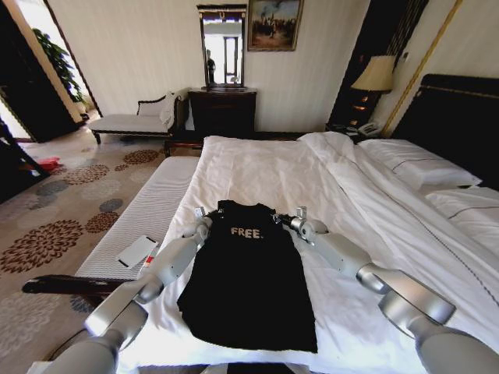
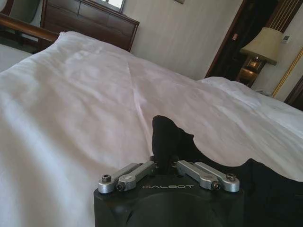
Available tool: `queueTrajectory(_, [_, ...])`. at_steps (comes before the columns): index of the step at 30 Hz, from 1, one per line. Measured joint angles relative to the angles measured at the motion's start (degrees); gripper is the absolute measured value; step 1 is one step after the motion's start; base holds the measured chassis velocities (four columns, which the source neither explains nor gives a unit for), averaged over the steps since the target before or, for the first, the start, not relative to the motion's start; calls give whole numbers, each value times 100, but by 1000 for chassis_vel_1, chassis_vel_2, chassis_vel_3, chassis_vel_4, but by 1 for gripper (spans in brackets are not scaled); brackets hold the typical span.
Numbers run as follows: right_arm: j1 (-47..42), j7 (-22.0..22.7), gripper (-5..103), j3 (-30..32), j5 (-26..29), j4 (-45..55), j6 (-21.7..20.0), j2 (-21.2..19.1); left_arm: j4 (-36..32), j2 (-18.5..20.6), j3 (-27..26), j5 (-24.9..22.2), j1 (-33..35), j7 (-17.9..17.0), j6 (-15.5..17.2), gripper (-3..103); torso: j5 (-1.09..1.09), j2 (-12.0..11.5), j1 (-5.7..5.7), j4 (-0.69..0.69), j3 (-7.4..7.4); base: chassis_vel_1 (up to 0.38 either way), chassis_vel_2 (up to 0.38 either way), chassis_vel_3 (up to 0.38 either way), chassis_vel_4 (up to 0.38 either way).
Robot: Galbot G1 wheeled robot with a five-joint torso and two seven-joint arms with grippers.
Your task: Fold the clothes on the bed.
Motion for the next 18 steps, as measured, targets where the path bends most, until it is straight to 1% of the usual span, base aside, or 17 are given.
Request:
queueTrajectory(2, [-46,68,2,64,-73,209,79,-105,-182,156,37,-79,-32,14,-52,2,0,0,0,0,0,0,0,0,0])
queueTrajectory(4, [-54,70,2,74,-131,251,124,-134,-217,192,53,-96,-41,27,-74,2,0,0,0,0,0,0,0,0,0])
queueTrajectory(6, [-91,75,2,98,-323,399,385,-232,-393,393,134,-152,-64,104,-201,2,-1,0,0,-1,0,0,0,0,0])
queueTrajectory(8, [-102,98,2,135,-359,495,511,-274,-472,508,158,-202,-100,132,-244,2,0,0,0,0,0,0,0,0,0])
queueTrajectory(11, [1,108,2,119,-381,476,616,-276,-421,565,167,-228,-218,160,-288,2,1,0,-1,1,0,0,0,0,0])
queueTrajectory(15, [204,120,2,78,-377,303,689,-194,-278,524,152,-241,-392,190,-332,2,-1,0,0,2,0,0,0,0,0])
queueTrajectory(18, [412,134,2,58,-366,52,735,-46,-114,452,157,-276,-625,255,-372,2,0,0,0,0,0,0,0,0,0])
